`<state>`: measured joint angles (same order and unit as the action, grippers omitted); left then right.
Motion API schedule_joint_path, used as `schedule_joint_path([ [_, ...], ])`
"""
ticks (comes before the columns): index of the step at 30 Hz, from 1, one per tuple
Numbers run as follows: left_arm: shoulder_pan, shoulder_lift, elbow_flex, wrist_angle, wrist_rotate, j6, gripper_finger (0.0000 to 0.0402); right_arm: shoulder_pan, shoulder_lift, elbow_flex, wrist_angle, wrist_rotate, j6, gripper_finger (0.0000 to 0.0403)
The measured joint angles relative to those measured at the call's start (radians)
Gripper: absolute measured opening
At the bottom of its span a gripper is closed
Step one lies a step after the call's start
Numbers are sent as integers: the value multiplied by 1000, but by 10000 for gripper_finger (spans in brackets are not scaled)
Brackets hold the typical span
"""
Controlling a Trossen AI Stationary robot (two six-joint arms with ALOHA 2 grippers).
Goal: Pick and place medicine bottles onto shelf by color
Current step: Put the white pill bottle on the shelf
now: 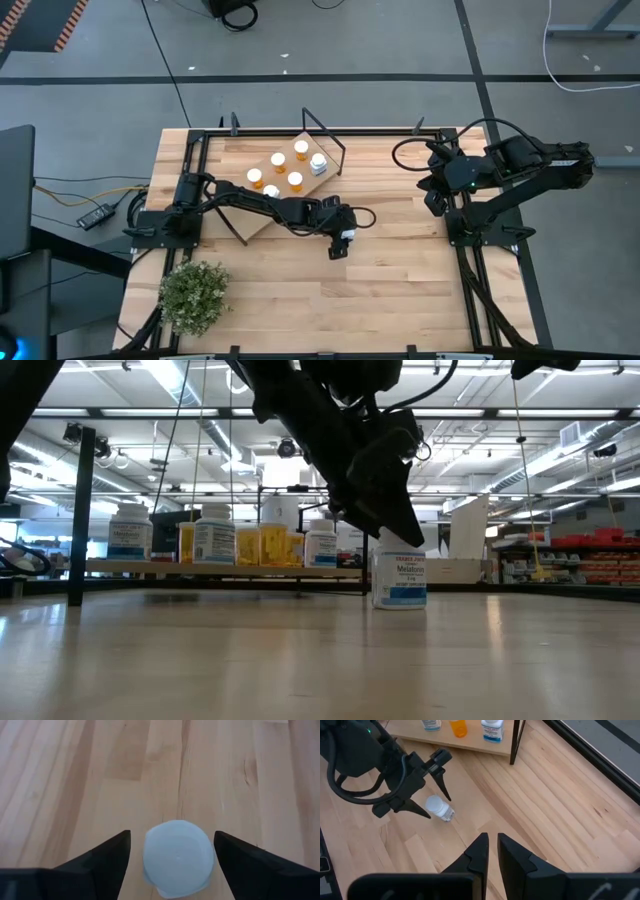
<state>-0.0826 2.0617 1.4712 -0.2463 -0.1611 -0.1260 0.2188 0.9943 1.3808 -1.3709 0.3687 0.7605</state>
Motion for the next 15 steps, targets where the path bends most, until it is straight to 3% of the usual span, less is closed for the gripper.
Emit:
schedule_joint_path([
  [15,0,0,0,-6,0,-31,214,0,0,0,0,-1,-1,47],
])
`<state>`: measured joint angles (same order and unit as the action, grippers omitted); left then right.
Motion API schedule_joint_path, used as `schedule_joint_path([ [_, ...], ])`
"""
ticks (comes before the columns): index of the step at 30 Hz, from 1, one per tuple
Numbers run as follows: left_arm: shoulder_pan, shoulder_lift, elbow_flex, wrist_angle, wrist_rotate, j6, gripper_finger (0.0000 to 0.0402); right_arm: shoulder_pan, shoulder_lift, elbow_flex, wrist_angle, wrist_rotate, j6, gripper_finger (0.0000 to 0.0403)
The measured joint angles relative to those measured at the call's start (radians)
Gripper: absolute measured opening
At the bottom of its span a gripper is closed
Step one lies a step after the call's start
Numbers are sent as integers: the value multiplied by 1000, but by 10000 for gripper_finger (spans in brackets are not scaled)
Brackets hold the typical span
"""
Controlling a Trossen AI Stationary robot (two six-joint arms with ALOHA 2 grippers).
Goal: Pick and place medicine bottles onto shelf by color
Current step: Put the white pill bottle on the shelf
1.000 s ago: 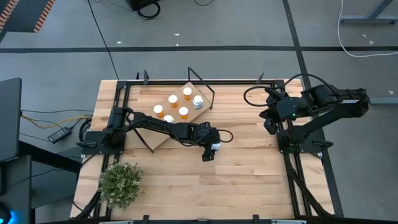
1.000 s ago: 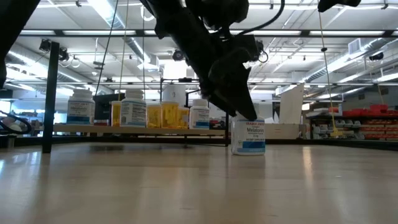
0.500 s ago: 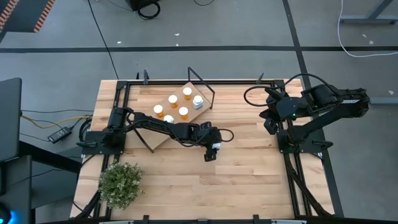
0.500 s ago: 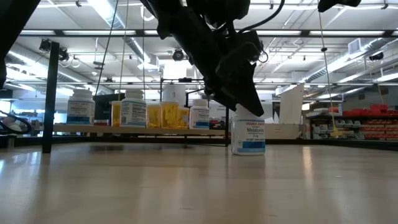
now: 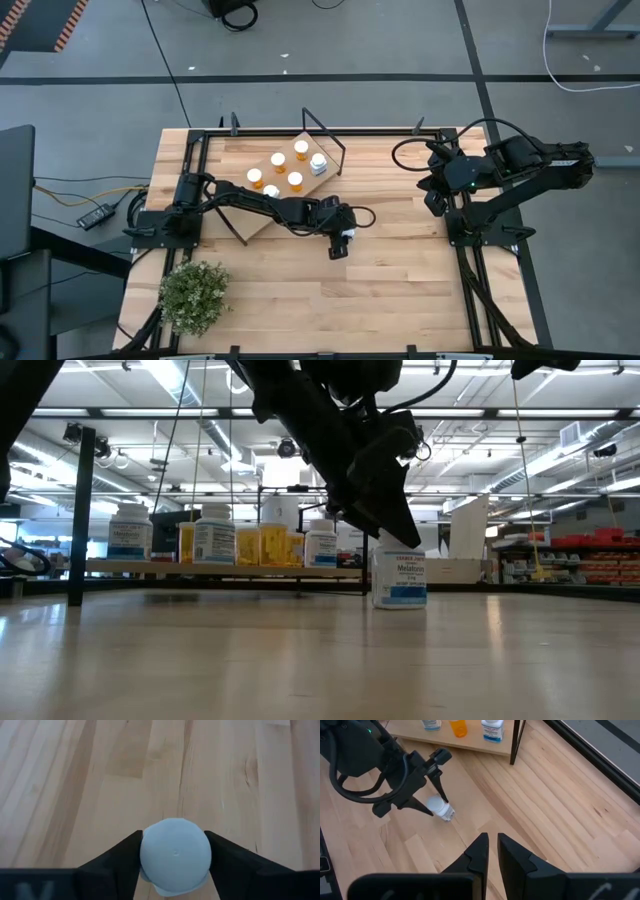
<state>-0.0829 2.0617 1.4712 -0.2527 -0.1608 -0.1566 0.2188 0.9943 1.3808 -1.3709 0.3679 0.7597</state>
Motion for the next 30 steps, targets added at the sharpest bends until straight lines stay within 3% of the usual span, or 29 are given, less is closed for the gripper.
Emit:
schedule_joint_path([
  [6,1,-16,0,-25,44,-20,182,0,0,0,0,1,0,47],
  [14,4,-96,-1,-200,52,-92,210,0,0,0,0,26,-1,47],
  [24,-13,-211,-1,-428,53,-62,184,0,0,0,0,65,-26,47],
  [30,-41,-293,-19,-502,29,-32,203,0,0,0,-3,73,-31,47],
])
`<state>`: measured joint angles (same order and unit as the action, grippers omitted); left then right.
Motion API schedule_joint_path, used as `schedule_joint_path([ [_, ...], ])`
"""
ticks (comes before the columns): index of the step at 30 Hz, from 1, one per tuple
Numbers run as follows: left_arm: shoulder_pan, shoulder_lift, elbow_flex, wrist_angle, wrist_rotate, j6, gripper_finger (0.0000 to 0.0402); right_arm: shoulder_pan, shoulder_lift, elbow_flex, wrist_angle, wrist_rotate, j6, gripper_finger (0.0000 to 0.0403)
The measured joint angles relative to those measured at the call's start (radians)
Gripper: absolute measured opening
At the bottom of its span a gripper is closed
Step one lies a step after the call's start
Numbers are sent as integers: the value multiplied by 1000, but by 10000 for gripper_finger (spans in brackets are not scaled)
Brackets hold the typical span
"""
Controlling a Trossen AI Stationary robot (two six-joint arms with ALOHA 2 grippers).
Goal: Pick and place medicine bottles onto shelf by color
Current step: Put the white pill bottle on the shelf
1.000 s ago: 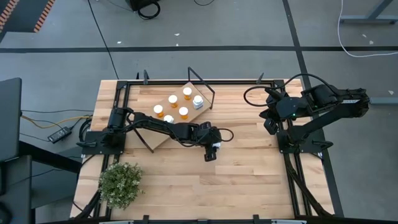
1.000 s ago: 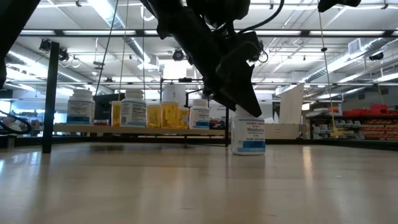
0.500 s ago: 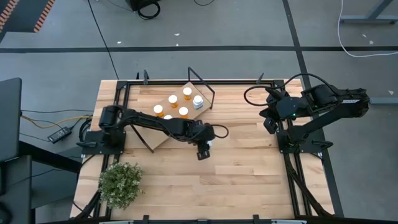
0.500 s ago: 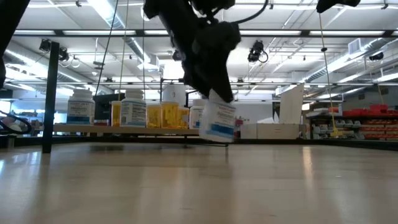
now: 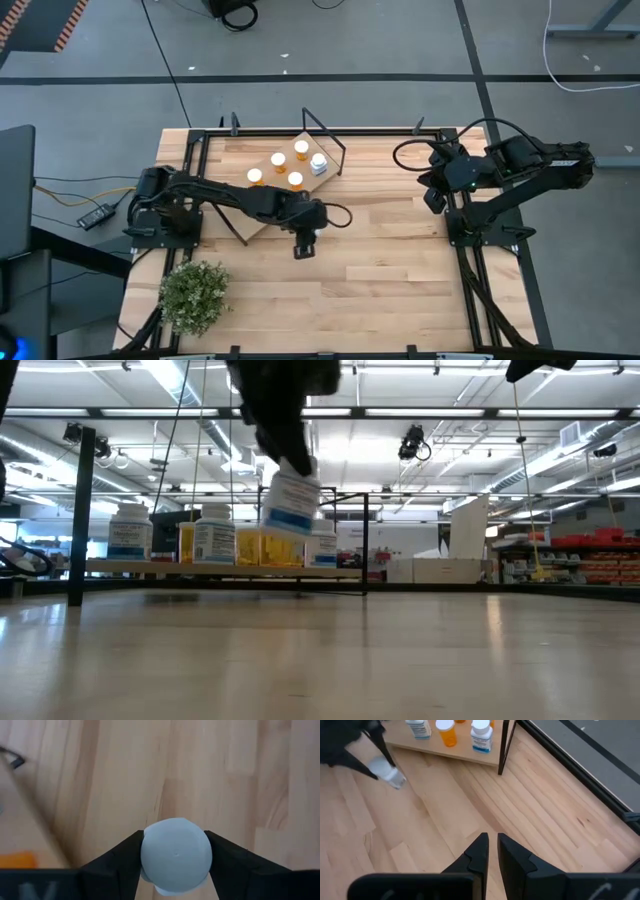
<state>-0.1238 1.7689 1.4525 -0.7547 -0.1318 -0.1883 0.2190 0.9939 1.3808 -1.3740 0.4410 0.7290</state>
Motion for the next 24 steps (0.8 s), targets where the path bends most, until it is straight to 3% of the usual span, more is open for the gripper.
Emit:
schedule_joint_path([
  [9,-10,-215,-238,28,-22,-64,187,0,0,0,0,12,-4,47],
  [16,3,-359,-360,16,-20,-103,205,0,0,0,5,49,-2,47],
  [24,34,-428,-428,-41,4,107,191,0,1,0,13,61,27,47],
])
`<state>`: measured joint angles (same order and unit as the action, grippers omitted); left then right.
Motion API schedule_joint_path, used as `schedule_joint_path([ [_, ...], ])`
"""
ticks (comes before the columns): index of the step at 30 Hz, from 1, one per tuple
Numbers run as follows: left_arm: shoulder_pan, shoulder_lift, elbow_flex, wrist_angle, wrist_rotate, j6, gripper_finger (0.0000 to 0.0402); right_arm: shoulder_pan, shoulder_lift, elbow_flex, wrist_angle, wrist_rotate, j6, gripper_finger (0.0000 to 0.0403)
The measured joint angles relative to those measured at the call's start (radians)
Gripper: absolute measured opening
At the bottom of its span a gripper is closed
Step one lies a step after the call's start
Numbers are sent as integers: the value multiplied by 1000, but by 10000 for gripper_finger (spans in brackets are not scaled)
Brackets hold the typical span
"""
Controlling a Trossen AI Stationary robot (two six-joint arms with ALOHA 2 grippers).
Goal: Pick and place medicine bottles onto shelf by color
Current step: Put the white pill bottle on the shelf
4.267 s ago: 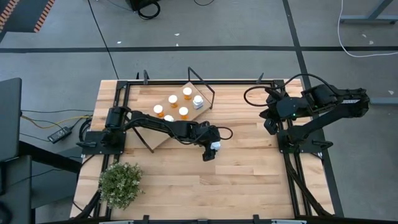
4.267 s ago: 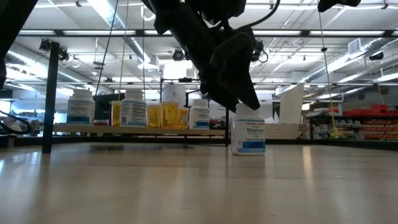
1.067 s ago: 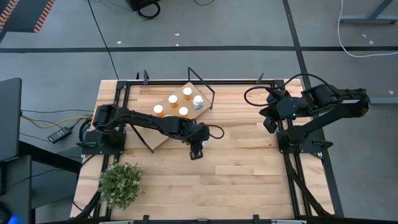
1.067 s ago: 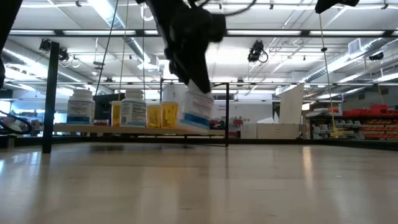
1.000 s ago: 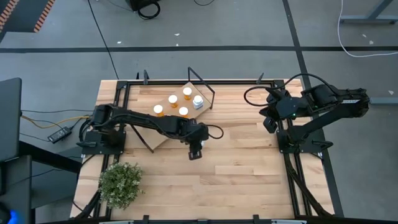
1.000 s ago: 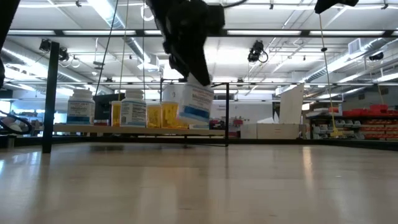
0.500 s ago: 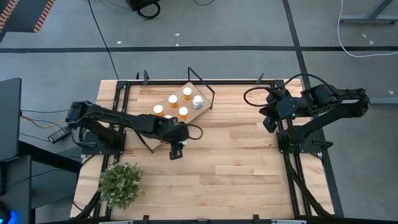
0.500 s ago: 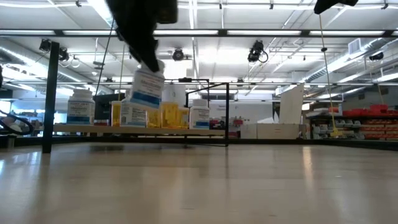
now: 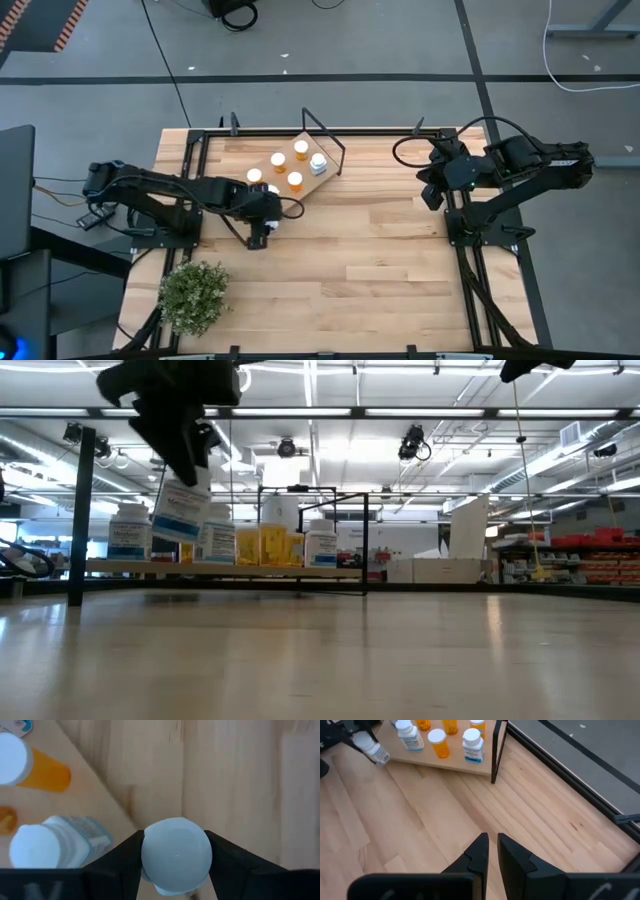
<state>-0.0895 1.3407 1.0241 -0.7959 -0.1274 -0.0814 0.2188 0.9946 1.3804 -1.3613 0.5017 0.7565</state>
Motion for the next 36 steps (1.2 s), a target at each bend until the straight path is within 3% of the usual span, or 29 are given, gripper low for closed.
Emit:
schedule_joint_path([
  [4,47,0,0,-27,1,93,197,0,0,0,2,4,10,47],
  [9,115,-1,-20,-62,1,98,205,0,4,0,2,4,56,47],
  [13,150,-6,-60,-57,57,115,197,0,6,0,2,3,84,47],
  [36,161,-67,-80,-162,34,143,201,0,7,0,-10,40,51,47],
])
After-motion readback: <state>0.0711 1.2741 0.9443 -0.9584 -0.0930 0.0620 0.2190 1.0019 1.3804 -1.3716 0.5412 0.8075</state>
